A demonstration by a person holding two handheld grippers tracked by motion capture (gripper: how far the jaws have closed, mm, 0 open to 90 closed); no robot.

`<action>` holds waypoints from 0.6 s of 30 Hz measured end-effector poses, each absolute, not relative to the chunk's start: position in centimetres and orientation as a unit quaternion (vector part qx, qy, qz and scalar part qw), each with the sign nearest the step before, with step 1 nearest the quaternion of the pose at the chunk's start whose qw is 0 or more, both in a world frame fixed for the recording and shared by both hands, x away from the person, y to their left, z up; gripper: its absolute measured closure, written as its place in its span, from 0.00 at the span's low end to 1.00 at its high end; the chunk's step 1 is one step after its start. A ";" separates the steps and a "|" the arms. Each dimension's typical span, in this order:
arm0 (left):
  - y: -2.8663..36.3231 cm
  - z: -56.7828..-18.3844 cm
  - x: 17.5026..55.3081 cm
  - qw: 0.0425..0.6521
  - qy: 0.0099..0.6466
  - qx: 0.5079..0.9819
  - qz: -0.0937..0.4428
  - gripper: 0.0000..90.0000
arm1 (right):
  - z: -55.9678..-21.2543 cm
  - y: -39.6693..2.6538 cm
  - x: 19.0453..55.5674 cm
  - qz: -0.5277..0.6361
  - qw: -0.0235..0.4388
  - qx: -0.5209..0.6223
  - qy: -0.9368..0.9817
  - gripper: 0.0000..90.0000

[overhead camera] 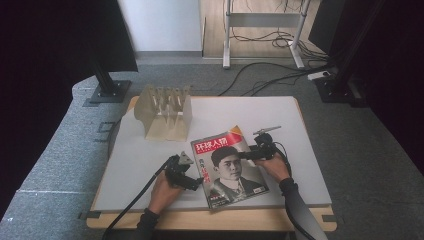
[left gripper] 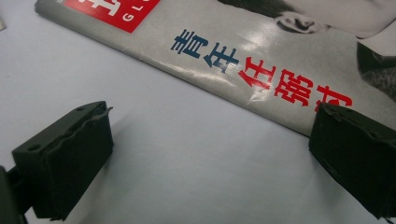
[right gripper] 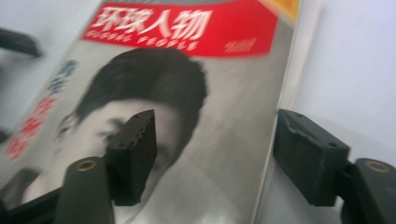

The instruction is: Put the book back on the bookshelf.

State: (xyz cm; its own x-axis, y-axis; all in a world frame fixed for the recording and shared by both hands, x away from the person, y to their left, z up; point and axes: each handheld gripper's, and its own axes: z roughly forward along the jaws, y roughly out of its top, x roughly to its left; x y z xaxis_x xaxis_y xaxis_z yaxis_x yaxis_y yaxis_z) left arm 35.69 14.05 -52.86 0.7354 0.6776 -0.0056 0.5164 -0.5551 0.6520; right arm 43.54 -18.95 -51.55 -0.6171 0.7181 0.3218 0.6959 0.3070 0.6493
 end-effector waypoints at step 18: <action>14.0 -52.9 35.7 0.324 0.342 0.873 0.125 0.00 | -50.4 -15.1 46.9 0.340 0.061 0.383 0.856 0.46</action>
State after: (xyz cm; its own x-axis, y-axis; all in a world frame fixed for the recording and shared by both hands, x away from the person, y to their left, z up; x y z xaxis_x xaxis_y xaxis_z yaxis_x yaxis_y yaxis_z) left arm 35.68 14.02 -52.87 0.7349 0.6781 -0.0030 0.5159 -0.5563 0.6514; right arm 46.86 -15.07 -50.36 -0.6984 0.6985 0.1557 0.6148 0.4743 0.6301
